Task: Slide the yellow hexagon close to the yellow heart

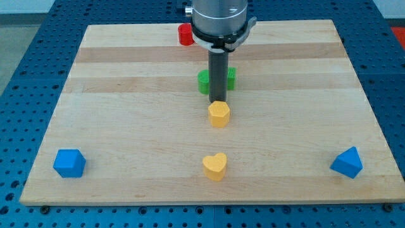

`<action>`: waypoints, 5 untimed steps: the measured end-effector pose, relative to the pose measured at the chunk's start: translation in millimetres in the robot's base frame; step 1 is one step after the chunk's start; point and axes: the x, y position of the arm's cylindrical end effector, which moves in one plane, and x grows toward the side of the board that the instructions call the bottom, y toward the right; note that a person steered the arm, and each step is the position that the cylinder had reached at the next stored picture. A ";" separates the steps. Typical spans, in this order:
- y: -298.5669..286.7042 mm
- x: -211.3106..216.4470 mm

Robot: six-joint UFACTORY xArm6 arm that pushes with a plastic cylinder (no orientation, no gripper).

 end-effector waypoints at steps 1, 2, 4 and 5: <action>-0.3 17.3; -0.3 36.2; -8.9 69.6; -36.9 70.0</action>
